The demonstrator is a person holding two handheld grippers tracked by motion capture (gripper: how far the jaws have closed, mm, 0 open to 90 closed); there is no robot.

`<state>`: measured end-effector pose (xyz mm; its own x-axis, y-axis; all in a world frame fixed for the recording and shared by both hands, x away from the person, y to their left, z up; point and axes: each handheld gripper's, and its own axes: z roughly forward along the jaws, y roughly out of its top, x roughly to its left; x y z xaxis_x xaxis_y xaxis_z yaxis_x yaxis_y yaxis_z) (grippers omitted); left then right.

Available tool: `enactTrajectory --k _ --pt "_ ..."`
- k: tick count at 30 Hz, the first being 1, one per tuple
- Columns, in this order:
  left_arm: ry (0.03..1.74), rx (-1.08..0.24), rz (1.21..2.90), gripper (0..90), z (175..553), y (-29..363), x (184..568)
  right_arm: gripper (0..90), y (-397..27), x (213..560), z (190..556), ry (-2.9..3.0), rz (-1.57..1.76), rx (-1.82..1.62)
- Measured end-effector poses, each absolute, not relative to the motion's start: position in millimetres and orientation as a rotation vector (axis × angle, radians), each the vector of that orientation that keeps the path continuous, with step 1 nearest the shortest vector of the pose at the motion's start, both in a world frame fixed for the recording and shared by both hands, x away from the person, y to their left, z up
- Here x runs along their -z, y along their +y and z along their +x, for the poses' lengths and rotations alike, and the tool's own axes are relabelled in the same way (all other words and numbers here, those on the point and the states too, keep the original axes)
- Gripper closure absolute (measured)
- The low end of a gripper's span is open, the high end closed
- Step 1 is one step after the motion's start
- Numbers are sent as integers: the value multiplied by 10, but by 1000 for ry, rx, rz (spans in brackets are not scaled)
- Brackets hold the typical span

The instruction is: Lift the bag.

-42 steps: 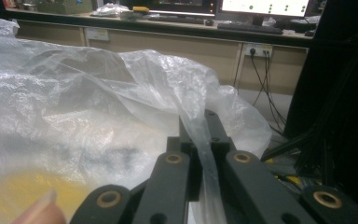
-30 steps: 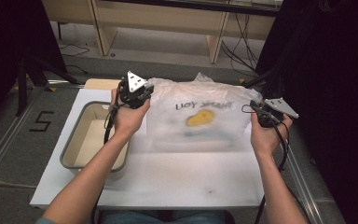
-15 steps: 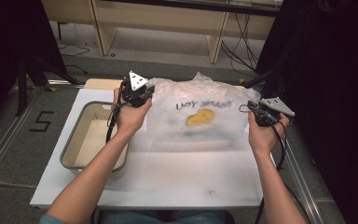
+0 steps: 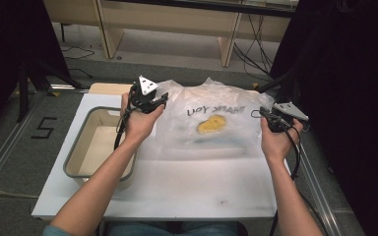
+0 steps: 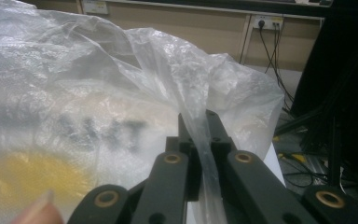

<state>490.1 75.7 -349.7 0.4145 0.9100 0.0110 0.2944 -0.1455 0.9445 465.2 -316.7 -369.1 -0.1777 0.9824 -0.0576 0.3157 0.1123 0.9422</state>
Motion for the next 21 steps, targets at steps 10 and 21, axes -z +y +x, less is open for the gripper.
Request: enactTrajectory --k 10,21 --pt "1097 -796 1637 374 4875 762 3471 551 -3228 3648 4637 1539 1279 -1109" --pt "1103 -783 1601 344 4849 777 3436 230 -3287 3560 4580 1449 1216 -1179"
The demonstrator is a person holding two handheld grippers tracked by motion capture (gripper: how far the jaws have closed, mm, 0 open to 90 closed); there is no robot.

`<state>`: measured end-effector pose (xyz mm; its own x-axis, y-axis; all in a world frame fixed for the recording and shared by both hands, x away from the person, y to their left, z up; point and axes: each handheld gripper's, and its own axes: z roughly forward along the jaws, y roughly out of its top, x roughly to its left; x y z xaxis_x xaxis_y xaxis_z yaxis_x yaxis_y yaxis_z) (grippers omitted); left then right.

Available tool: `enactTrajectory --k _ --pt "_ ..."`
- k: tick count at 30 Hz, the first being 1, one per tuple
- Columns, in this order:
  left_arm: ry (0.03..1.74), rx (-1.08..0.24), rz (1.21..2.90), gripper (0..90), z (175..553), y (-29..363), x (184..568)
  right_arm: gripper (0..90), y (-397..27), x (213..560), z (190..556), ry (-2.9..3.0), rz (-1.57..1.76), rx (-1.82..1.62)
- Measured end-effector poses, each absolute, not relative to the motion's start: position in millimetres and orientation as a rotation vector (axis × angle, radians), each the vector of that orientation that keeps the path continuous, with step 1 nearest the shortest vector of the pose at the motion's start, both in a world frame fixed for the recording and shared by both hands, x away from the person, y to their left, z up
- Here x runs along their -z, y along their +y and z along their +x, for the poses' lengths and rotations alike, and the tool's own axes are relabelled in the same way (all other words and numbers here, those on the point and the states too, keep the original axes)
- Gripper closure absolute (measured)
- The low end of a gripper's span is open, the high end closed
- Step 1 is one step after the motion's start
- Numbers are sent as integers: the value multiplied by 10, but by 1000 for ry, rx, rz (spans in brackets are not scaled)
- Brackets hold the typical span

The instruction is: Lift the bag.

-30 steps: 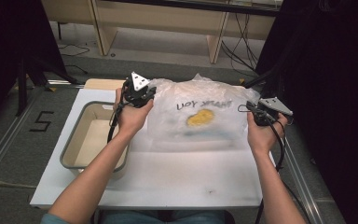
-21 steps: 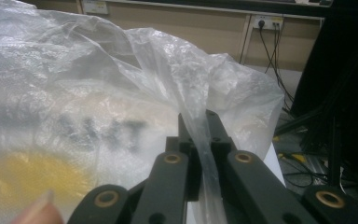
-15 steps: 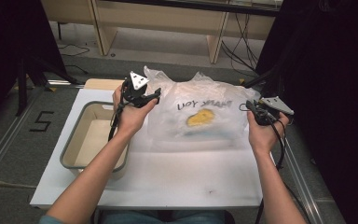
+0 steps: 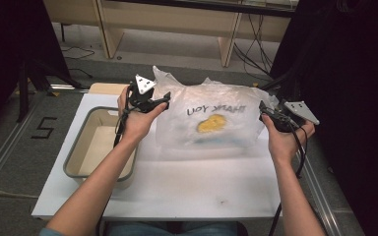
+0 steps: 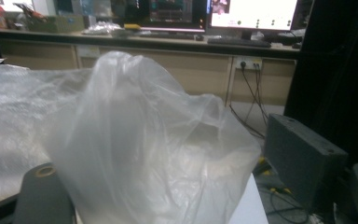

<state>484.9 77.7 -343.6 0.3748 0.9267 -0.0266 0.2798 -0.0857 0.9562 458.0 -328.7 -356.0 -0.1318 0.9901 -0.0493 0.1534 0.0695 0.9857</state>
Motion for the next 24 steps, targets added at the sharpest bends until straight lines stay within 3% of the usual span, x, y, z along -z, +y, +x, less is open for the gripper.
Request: enactTrajectory --k 24 --pt "1028 -761 1614 294 4554 769 3306 185 -3279 3487 4280 1543 1101 -1281"
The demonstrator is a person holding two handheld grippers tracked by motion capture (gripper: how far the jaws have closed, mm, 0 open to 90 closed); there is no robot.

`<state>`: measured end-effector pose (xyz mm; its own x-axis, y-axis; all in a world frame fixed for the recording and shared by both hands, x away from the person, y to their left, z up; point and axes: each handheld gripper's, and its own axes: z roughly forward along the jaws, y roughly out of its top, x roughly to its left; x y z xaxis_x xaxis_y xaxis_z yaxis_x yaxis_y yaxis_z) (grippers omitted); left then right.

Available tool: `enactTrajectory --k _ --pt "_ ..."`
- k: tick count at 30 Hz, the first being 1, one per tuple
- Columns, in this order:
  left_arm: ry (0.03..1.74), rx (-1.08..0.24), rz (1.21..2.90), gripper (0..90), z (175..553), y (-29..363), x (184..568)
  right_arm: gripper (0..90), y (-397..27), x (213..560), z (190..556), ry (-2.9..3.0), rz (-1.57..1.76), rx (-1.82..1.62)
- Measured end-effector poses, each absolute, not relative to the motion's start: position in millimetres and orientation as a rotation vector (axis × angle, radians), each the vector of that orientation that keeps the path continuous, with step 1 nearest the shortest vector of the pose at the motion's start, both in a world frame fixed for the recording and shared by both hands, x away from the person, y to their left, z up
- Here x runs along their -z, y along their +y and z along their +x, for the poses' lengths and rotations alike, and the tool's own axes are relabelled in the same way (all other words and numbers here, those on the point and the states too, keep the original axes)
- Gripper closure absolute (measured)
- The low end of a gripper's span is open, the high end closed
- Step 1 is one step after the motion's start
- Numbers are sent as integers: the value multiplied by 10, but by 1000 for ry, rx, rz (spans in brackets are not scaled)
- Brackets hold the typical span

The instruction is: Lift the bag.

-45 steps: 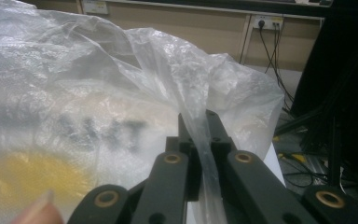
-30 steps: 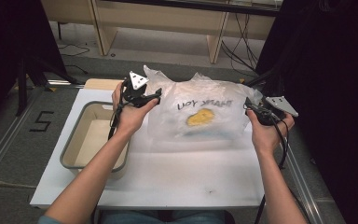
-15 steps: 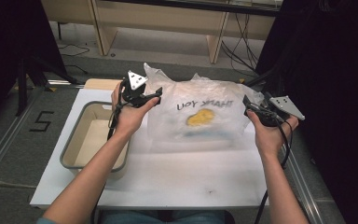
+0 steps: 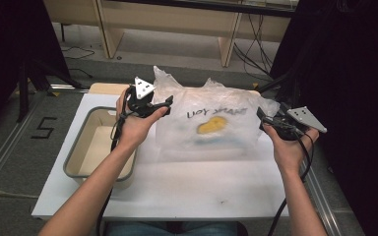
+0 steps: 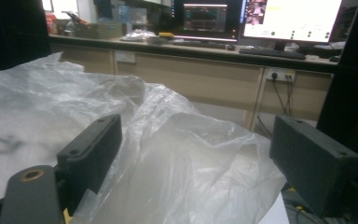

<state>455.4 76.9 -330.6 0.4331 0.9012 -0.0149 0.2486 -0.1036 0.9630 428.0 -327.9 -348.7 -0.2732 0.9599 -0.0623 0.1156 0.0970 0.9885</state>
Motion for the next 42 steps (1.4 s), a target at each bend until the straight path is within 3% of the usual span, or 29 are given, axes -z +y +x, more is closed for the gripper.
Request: enactTrajectory --k 16,25,27,31,35,42 --pt "943 -736 1643 269 4145 779 3298 180 -3373 3614 3874 1655 1084 -1306" --pt "959 -748 1635 265 4163 829 3302 188 -3358 3595 3871 1654 1072 -1290" --pt "964 -752 1638 265 4184 835 3310 230 -3345 3600 3891 1660 1069 -1278" --pt "998 -803 1633 331 4278 836 3346 574 -3316 3630 3954 1658 1070 -1243" --pt "1031 -832 1626 380 4407 829 3392 797 -3285 3651 4064 1657 1107 -1228" --pt "1037 -834 1612 284 4455 783 3388 838 -3198 3684 4385 1620 1212 -1183"
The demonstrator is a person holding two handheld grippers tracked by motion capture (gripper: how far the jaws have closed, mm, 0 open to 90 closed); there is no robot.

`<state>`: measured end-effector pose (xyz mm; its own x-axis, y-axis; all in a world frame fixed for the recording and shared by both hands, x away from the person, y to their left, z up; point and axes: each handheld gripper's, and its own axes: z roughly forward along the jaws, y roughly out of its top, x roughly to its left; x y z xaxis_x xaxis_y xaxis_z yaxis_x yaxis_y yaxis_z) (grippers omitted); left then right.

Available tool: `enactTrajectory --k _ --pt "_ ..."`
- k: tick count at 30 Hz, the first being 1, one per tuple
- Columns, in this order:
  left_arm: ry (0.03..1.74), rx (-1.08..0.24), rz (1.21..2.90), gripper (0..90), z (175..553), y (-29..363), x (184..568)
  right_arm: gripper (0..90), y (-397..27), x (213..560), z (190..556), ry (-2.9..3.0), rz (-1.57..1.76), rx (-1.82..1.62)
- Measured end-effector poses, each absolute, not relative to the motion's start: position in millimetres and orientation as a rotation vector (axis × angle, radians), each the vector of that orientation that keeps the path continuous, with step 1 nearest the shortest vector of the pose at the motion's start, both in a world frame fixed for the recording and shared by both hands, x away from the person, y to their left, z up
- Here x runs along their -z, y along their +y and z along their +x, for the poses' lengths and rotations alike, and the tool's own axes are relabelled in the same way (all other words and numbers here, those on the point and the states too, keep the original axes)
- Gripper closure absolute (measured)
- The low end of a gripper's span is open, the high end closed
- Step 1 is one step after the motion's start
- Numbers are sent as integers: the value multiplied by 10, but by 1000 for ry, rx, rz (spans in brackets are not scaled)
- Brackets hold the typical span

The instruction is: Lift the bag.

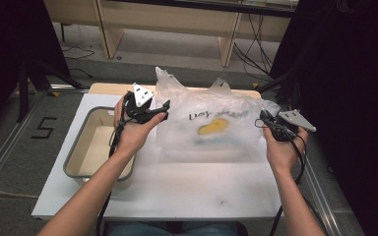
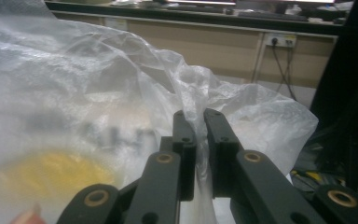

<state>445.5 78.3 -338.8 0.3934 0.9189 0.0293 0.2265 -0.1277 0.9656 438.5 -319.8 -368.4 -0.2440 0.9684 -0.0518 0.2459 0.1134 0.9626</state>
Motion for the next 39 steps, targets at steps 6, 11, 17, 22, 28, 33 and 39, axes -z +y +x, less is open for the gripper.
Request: enactTrajectory --k 6,11,17,22,28,33,39 --pt "1015 -827 1595 254 4387 809 3312 673 -3124 3695 4658 1611 1258 -1111" --pt "1013 -821 1604 248 4344 856 3315 297 -3136 3643 4714 1590 1238 -1126" --pt "1017 -805 1625 244 4327 877 3376 172 -3204 3499 4480 1571 1140 -1211" --pt "1007 -748 1657 246 4235 888 3435 166 -3288 3473 4198 1602 1103 -1277" --pt "967 -742 1700 244 4103 817 3478 160 -3346 3551 3949 1662 1059 -1337" --pt "941 -731 1707 244 3990 828 3485 154 -3285 3551 3827 1733 1015 -1380" --pt "897 -695 1759 239 3763 914 3586 161 -3270 3756 3594 1854 975 -1385"
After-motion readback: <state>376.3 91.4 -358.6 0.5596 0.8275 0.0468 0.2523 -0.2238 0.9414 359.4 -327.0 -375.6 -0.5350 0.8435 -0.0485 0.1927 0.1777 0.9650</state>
